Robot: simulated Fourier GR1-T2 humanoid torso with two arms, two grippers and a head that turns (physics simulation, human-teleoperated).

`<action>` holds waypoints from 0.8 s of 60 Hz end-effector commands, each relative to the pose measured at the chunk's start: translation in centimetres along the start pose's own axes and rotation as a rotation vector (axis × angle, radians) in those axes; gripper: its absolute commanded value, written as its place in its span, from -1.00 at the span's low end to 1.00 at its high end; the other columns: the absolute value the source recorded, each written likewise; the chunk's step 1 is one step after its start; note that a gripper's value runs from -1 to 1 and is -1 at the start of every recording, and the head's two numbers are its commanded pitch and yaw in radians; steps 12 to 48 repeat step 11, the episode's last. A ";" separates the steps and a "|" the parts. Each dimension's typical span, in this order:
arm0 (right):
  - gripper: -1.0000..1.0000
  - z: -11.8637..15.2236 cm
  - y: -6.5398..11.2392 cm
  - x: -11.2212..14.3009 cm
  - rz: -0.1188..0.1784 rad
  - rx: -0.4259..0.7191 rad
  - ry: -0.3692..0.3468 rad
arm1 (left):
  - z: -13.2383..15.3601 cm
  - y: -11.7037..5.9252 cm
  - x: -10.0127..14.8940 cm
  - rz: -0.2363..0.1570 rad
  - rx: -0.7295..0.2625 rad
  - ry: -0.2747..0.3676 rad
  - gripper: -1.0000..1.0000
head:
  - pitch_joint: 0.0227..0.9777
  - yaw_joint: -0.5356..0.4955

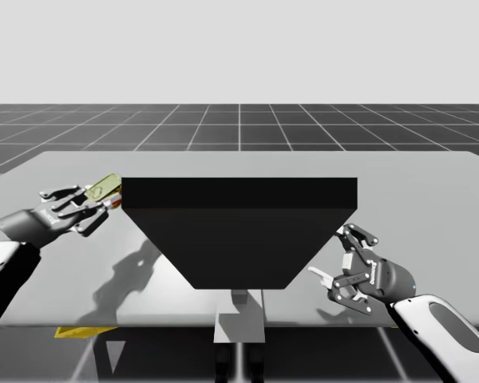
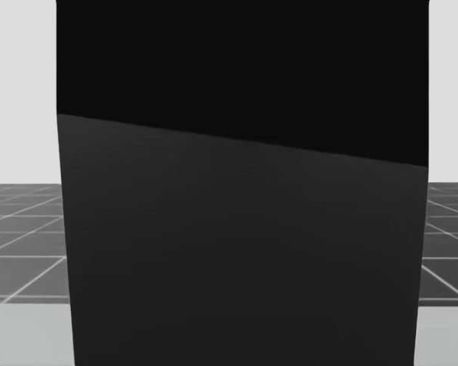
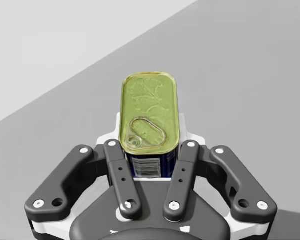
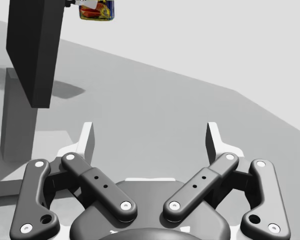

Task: Reach around the screen and pick up the object behind it.

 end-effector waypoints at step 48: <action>-1.00 0.0 -0.1 0.3 0.005 -0.004 -0.040 | 1.7 1.8 13.9 -0.134 0.054 -0.284 1.00 | -0.75 0.08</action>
